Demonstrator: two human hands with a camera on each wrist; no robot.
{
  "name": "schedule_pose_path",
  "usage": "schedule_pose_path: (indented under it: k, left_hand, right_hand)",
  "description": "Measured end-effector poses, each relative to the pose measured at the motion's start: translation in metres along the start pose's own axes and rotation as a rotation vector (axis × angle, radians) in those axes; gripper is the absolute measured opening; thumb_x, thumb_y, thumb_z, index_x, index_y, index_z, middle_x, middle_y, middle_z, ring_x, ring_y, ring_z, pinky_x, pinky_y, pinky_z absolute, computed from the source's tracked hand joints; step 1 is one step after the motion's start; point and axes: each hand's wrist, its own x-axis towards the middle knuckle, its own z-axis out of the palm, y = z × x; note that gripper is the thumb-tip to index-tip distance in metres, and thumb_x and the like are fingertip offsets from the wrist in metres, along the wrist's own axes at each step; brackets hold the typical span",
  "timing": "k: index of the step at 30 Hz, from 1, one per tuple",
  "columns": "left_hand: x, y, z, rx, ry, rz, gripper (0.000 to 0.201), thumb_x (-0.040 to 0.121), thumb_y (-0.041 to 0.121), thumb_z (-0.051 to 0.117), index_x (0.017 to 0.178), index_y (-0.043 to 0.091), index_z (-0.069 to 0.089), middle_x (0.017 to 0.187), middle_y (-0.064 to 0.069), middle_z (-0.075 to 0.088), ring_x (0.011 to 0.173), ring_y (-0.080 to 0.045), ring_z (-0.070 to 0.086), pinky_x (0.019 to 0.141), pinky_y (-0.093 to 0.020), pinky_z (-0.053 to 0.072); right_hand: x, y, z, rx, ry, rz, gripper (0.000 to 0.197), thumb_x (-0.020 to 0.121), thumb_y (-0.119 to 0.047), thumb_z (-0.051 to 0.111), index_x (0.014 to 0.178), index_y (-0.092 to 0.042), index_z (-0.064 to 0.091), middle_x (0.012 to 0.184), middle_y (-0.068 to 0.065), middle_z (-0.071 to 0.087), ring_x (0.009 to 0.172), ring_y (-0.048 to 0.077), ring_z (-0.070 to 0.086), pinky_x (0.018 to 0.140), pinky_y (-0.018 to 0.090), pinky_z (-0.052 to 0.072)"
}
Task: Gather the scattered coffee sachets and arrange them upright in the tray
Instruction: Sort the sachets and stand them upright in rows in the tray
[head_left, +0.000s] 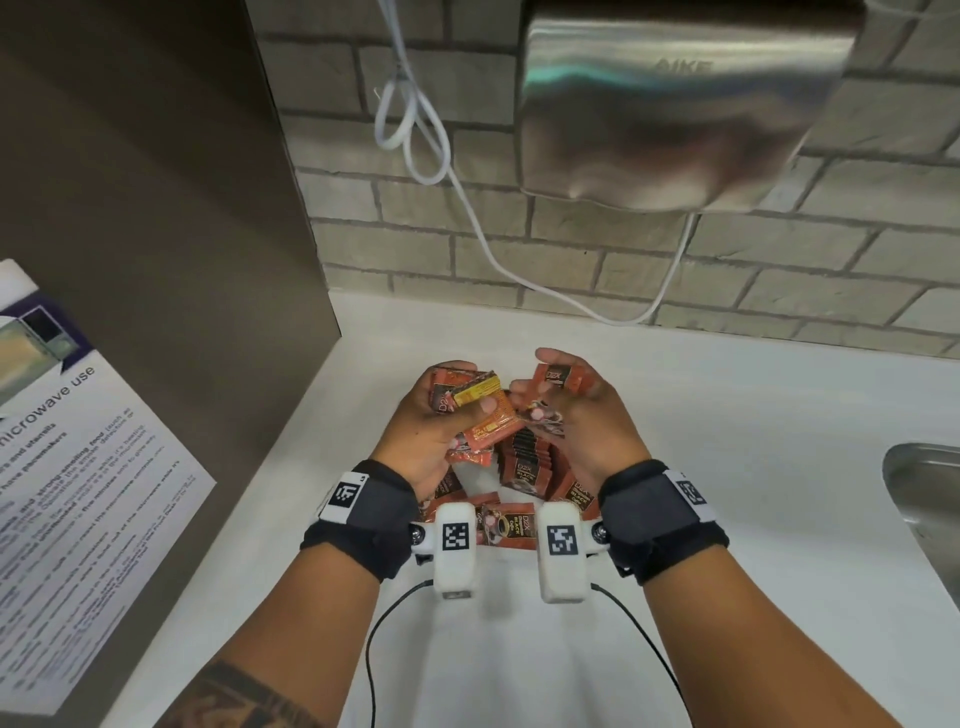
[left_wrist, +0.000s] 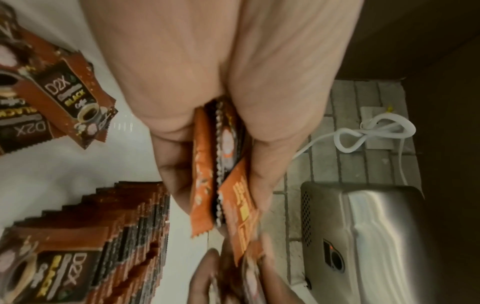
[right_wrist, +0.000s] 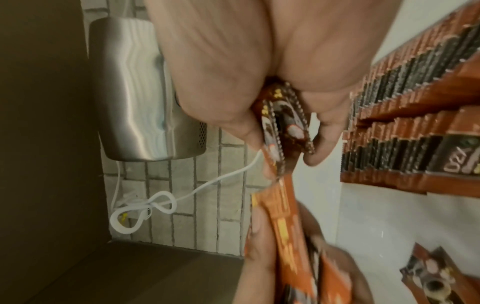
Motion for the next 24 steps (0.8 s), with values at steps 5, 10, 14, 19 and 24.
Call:
schedule_pose_path:
  k: [5,10,14,19,24]
  left_hand:
    - [0.0,0.003,-0.006,0.028,-0.013,0.001,0.059,0.073,0.007,0.085,0.126,0.009,0.057,0.118,-0.023,0.068,0.102,-0.038,0.068,0.065,-0.037,0.059]
    - [-0.005,0.007,-0.003,-0.009,-0.076,-0.086,0.042,0.086,0.027,0.066,0.123,0.011,0.059,0.115,-0.018,0.07,0.102,-0.033,0.07,0.071,-0.038,0.06]
    - [-0.005,0.006,-0.009,-0.036,-0.064,-0.176,0.042,0.093,0.036,0.057,0.129,0.013,0.059,0.114,-0.023,0.069,0.092,-0.034,0.071,0.068,-0.042,0.058]
    - [-0.005,0.004,-0.008,-0.074,-0.052,-0.227,0.022,0.101,0.023,0.053,0.119,0.013,0.062,0.095,-0.016,0.073,0.077,-0.031,0.072,0.062,-0.04,0.059]
    - [-0.005,0.006,-0.008,-0.1,-0.046,-0.22,0.036,0.095,0.032,0.057,0.126,0.014,0.06,0.112,-0.016,0.072,0.093,-0.033,0.073,0.075,-0.045,0.06]
  right_hand:
    - [-0.004,-0.007,-0.002,-0.234,-0.203,0.008,0.033,0.091,-0.008,0.071,0.12,-0.021,0.064,0.089,-0.001,0.071,0.085,0.016,0.071,0.083,0.032,0.057]
    - [-0.006,-0.008,-0.001,-0.199,-0.218,0.053,0.04,0.082,-0.002,0.078,0.118,-0.011,0.065,0.102,0.006,0.075,0.093,0.021,0.072,0.076,0.028,0.056]
    - [-0.007,-0.006,-0.004,-0.237,-0.099,-0.056,0.032,0.084,-0.006,0.077,0.113,-0.015,0.067,0.102,0.004,0.076,0.094,0.024,0.072,0.084,0.035,0.058]
    - [-0.015,-0.007,0.003,-0.343,-0.007,-0.33,0.02,0.084,-0.007,0.077,0.09,-0.025,0.074,0.086,-0.018,0.069,0.083,-0.003,0.064,0.079,0.012,0.048]
    - [-0.016,0.007,0.004,-0.555,0.019,-0.45,0.027,0.082,0.002,0.074,0.082,-0.025,0.079,0.097,-0.002,0.056,0.093,0.004,0.058,0.086,0.009,0.044]
